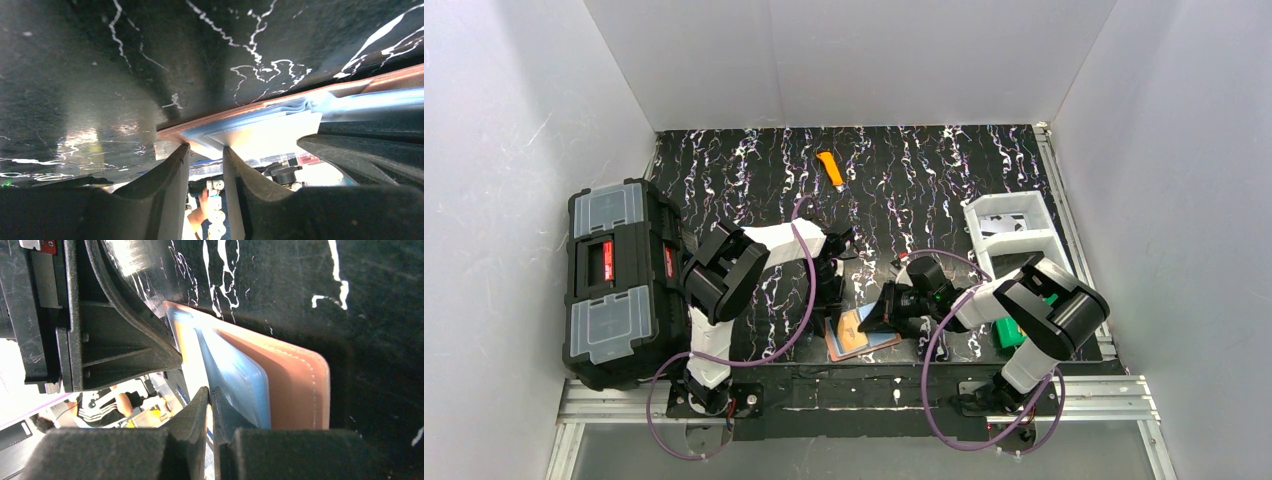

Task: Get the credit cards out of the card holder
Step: Remove the credit card from the card holder.

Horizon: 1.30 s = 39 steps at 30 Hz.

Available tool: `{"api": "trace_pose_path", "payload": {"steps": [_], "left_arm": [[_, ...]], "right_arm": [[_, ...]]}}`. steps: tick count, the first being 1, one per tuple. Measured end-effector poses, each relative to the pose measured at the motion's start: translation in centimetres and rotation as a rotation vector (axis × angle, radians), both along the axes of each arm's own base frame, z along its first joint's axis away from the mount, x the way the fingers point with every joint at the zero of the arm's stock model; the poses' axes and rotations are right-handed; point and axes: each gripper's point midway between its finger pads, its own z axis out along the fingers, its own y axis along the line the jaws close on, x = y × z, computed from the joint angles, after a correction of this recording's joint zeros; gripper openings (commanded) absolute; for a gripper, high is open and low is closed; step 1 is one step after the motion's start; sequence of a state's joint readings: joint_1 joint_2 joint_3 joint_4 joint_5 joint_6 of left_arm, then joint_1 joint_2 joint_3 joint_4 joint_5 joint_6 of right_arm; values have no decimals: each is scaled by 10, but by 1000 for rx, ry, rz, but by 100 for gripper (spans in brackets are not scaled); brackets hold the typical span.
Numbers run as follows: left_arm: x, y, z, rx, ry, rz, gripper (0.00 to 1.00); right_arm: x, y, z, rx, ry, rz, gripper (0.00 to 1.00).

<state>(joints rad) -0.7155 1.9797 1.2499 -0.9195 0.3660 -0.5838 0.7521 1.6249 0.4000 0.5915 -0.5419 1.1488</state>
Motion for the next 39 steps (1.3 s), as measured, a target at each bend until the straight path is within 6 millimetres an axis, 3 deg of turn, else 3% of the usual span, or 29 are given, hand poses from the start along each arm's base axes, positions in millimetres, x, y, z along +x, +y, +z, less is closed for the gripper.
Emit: {"api": "trace_pose_path", "payload": {"steps": [8, 13, 18, 25, 39], "left_arm": [[-4, -4, -1, -31, 22, 14, 9], [-6, 4, -5, -12, 36, 30, 3], [-6, 4, -5, -11, 40, 39, 2], [-6, 4, -5, -11, 41, 40, 1], [-6, 4, -6, -10, 43, 39, 0]], "right_arm": [[-2, -3, 0, 20, 10, -22, 7], [-4, -10, -2, 43, 30, -59, 7], [-2, -15, -3, 49, 39, -89, 10], [-1, -16, -5, 39, 40, -103, 21], [-2, -11, -3, 82, 44, -74, 28]]}}
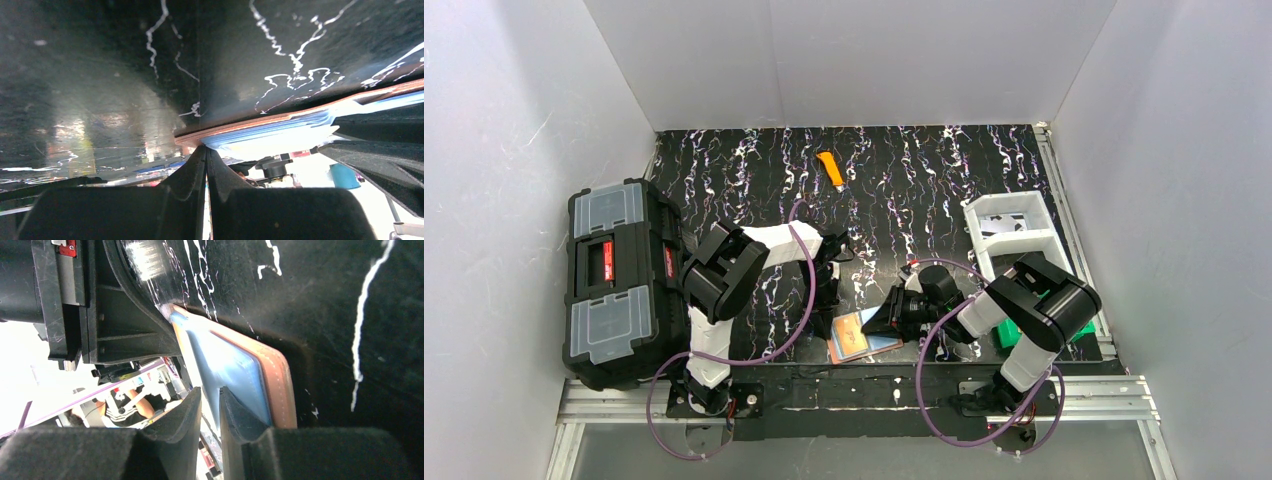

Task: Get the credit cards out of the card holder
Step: Remove the credit card from the card holder.

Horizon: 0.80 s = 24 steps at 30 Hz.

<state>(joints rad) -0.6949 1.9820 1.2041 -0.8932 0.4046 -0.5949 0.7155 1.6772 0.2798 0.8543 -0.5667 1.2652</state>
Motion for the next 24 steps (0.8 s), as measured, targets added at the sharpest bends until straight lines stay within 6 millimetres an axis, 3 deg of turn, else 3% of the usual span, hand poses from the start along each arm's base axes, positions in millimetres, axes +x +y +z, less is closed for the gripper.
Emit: {"api": "trace_pose_path", "payload": {"steps": [24], "left_arm": [[0, 0, 0, 1, 1, -1, 0]], "right_arm": [[2, 9, 1, -3, 0, 32, 22]]}}
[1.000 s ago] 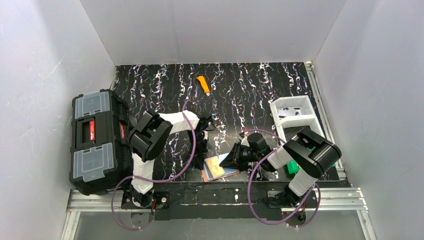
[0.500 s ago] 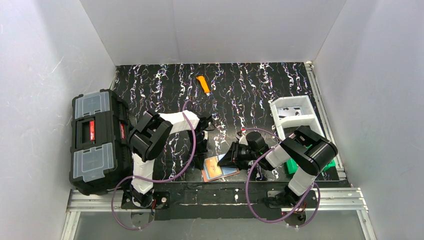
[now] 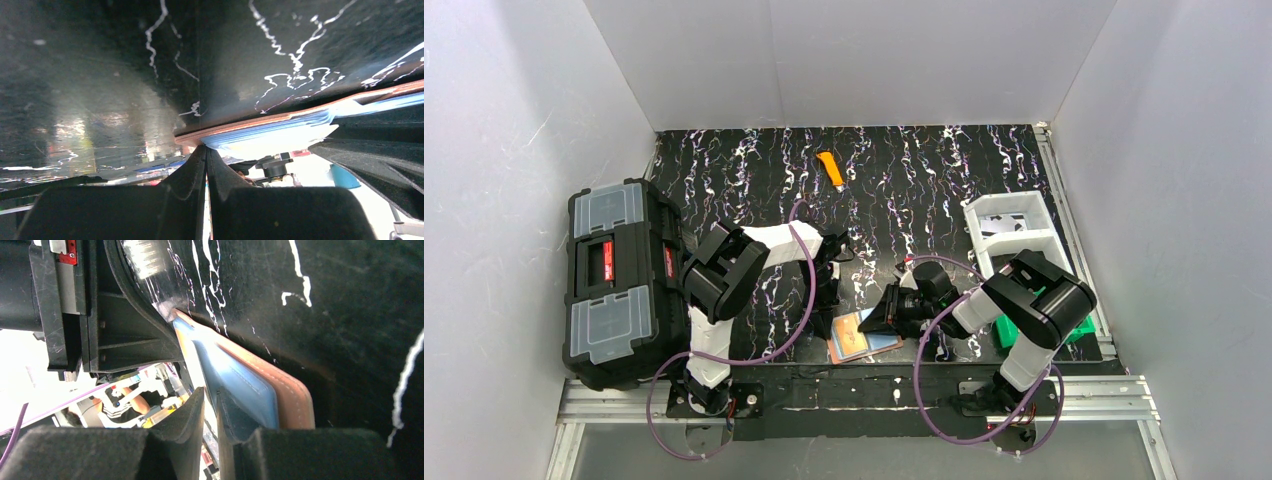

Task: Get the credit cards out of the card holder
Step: Remove the credit card from the card holder.

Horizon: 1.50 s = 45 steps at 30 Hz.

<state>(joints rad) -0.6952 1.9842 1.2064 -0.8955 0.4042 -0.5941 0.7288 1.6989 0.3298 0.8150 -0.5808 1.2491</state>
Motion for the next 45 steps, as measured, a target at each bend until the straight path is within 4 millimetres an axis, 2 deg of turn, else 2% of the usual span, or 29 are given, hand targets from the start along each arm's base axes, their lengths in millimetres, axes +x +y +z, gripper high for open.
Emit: {"api": "trace_pose_path", "payload": {"steps": [4, 10, 20, 39, 45], "left_arm": [[0, 0, 0, 0, 0, 0, 0], [0, 0, 0, 1, 1, 0, 0], [1, 1, 0, 1, 1, 4, 0], [2, 1, 0, -1, 3, 6, 0], [2, 1, 0, -3, 2, 5, 0]], "right_arm": [[0, 1, 0, 0, 3, 5, 17], [0, 1, -1, -2, -5, 10, 1], [4, -5, 3, -34, -44, -19, 1], [17, -49, -1, -166, -95, -134, 1], [18, -54, 0, -185, -104, -142, 1]]}}
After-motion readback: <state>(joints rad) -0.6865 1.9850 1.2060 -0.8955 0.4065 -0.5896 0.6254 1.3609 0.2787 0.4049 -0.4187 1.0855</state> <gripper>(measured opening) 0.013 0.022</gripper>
